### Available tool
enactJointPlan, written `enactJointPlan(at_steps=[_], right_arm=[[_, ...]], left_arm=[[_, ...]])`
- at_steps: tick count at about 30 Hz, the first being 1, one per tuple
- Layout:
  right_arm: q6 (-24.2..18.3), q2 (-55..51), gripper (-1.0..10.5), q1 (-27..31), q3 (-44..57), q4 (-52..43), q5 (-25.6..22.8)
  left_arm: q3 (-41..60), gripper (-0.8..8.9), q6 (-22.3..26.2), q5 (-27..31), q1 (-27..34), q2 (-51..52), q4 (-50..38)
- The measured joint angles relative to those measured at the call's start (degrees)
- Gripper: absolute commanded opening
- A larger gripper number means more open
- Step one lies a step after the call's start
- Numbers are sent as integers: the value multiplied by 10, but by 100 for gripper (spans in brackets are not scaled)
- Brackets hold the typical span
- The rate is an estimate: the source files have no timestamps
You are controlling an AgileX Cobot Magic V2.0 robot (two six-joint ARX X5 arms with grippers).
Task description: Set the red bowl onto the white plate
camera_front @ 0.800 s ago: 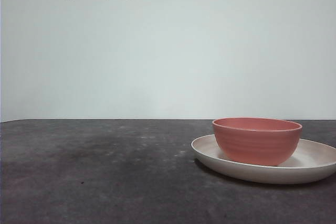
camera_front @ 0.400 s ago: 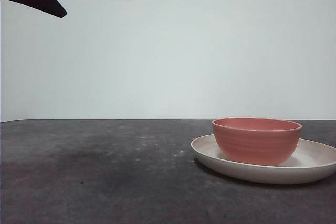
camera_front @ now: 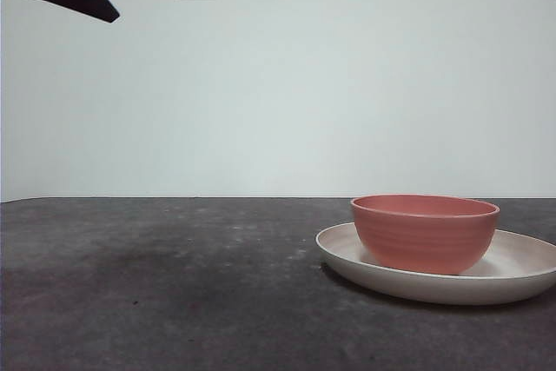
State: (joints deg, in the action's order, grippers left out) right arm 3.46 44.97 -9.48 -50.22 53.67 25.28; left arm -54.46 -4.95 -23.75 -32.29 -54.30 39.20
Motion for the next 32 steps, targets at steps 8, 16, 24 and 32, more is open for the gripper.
enactJointPlan(at_steps=[8, 16, 24, 32], right_arm=[[13, 96, 389, 24, 0, -73, -28], [20, 206, 369, 104, 0, -131, -25], [20, 313, 310, 111, -1, -184, -8], [20, 396, 305, 110, -2, -219, -8]], left_arm=[[0, 371, 1, -1, 0, 0, -1], [0, 370, 14, -2, 0, 0, -1], [0, 371, 19, -2, 0, 0, -1], [0, 371, 21, -2, 0, 0, -1]])
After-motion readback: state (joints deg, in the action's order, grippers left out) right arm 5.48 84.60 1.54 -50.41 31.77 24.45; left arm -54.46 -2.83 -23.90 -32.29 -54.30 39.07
